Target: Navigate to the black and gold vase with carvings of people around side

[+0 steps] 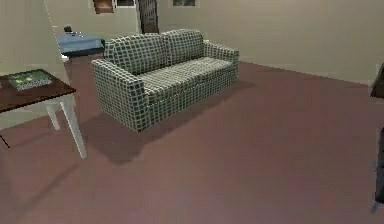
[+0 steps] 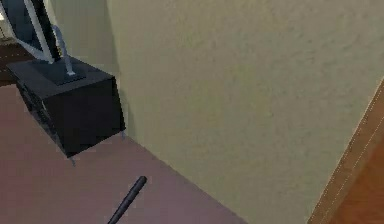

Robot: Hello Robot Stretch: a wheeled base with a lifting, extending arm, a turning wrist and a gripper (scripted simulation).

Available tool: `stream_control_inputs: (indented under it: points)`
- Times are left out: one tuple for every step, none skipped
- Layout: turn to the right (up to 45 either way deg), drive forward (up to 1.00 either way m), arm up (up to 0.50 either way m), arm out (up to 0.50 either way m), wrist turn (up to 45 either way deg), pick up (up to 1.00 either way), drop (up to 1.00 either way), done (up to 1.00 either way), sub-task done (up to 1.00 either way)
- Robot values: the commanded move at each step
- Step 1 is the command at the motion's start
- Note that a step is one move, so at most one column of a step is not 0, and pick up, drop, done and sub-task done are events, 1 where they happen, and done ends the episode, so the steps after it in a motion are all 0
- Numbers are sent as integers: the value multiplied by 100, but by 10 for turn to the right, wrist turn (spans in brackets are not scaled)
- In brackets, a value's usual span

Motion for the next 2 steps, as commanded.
stream_control_inputs:
  points:
    - [0, 50, 0, 0, 0, 0, 0, 0, 0]
    - [120, 0, 0, 0, 0, 0, 0, 0, 0]
